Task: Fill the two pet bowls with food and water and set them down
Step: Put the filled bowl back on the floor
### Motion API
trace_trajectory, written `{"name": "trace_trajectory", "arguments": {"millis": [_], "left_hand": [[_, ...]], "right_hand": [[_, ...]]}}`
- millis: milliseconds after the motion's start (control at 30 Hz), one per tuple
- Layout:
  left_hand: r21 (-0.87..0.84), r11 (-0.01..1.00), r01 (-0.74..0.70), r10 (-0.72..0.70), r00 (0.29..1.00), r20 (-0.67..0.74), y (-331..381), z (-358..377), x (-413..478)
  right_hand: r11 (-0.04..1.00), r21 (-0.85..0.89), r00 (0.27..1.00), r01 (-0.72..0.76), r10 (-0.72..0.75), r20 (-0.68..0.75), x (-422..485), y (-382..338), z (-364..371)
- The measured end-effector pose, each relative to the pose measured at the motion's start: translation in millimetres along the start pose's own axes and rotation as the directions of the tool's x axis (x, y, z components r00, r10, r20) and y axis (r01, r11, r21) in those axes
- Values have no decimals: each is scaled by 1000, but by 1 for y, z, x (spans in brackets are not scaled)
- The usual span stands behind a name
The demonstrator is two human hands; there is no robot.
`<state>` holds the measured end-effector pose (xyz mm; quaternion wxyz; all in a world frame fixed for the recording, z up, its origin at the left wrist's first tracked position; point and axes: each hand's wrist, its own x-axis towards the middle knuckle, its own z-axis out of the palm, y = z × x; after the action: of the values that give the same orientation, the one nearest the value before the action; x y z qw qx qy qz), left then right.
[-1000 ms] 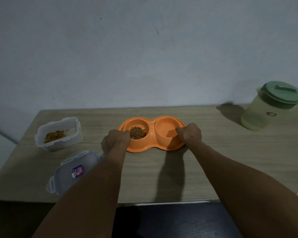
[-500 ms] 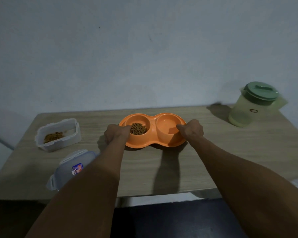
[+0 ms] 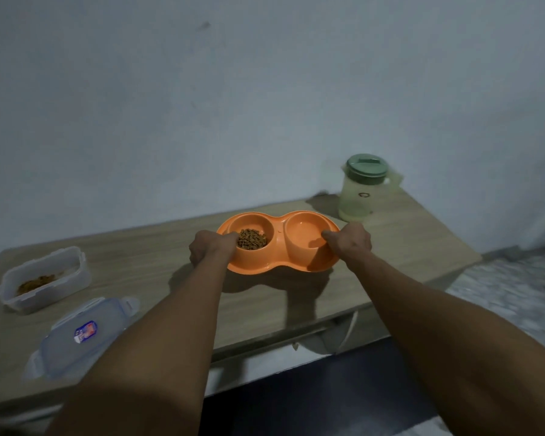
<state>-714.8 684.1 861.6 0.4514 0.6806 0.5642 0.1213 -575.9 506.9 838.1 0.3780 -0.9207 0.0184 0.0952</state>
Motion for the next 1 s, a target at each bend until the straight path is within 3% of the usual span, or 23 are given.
{"name": "trace_trajectory", "arguments": {"millis": [533,1000], "left_hand": [[50,989,-136,121,967,225,23,191,-230],[94,952,-290,220,867,446,79,391,-368]], "right_hand": [[985,80,970,-152,164,-180,-1,227,-240],[896,243,834,-372,438,-335,51,402,-392]]}}
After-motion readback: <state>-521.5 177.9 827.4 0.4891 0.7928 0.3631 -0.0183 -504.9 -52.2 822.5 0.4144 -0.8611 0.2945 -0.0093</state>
